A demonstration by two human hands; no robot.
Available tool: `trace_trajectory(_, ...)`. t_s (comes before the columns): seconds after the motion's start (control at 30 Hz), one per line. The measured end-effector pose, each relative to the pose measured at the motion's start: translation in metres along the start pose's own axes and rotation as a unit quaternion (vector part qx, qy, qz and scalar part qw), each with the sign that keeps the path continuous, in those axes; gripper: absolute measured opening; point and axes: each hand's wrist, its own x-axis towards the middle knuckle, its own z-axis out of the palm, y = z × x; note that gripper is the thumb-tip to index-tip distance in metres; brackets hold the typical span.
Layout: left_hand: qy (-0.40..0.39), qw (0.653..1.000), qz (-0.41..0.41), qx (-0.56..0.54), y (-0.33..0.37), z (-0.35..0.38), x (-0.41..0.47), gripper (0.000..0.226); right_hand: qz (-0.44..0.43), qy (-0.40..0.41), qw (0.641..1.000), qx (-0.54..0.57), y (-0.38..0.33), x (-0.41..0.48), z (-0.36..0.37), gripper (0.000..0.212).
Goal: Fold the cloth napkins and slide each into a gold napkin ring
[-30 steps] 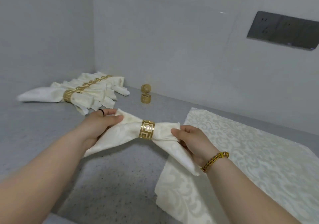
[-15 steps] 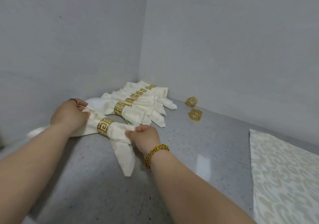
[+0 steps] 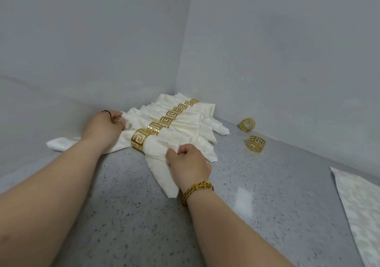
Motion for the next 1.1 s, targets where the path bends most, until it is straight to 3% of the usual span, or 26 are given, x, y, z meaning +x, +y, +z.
trace_trajectory(0.1,-0.017,0.999,0.019,0.036,0.005,-0.003,-0.005,0.038,-0.008,-0.005,1.000,-0.002,-0.001,-0.002,-0.002,0.029)
trace_trajectory(0.23,0.012,0.974,0.102,0.201,0.019,-0.009,-0.024,0.046,0.008,-0.004,0.998,0.060,-0.002,-0.002,-0.006,0.020)
trace_trajectory(0.3,0.058,0.959,0.173,0.218,0.032,-0.012,-0.037,0.046,0.010,-0.011,0.996,0.083,-0.002,-0.003,-0.010,0.023)
trace_trajectory(0.37,0.045,0.954,0.220,0.199,0.045,-0.009,-0.054,0.043,0.000,-0.030,0.993,0.115,0.000,-0.010,-0.019,0.019)
trace_trajectory(0.53,-0.131,0.932,0.303,0.153,0.068,0.015,-0.112,0.033,-0.084,-0.053,0.994,0.050,0.026,-0.047,-0.069,0.007)
trace_trajectory(0.7,-0.255,0.916,0.301,0.071,0.105,0.026,-0.191,0.017,-0.105,-0.055,0.992,-0.032,0.063,-0.109,-0.148,0.005)
trace_trajectory(0.77,-0.323,0.895,0.307,0.038,0.120,0.030,-0.229,0.012,-0.103,-0.057,0.992,-0.055,0.079,-0.138,-0.180,0.010)
trace_trajectory(0.93,-0.494,0.811,0.304,-0.076,0.147,0.049,-0.312,0.029,-0.057,-0.038,0.994,-0.083,0.129,-0.210,-0.259,0.022)
trace_trajectory(1.1,-0.565,0.756,0.330,-0.012,0.152,0.067,-0.360,0.025,0.023,-0.075,0.996,-0.047,0.171,-0.272,-0.313,0.006)
